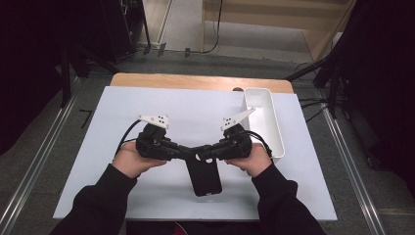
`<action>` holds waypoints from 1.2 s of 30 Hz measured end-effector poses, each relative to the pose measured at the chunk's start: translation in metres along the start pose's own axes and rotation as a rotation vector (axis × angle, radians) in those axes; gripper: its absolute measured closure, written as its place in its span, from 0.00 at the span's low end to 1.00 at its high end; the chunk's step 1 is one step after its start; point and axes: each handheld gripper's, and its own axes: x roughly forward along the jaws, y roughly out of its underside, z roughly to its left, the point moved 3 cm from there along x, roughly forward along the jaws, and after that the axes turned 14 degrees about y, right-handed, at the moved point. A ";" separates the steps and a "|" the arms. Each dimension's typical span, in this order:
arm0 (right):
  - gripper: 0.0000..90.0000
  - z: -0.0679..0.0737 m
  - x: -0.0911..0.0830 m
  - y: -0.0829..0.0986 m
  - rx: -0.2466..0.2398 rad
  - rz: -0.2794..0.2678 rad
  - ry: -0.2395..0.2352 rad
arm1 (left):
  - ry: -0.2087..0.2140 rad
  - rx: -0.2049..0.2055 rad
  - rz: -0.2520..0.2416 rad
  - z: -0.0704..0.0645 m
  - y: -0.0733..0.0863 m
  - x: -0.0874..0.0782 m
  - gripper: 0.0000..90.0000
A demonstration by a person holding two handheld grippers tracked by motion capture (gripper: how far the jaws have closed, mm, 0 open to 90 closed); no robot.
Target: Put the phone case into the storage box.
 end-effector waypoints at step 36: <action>0.67 -0.003 -0.013 -0.001 -0.011 -0.017 0.014 | -0.006 -0.098 -0.005 0.001 -0.004 -0.009 0.88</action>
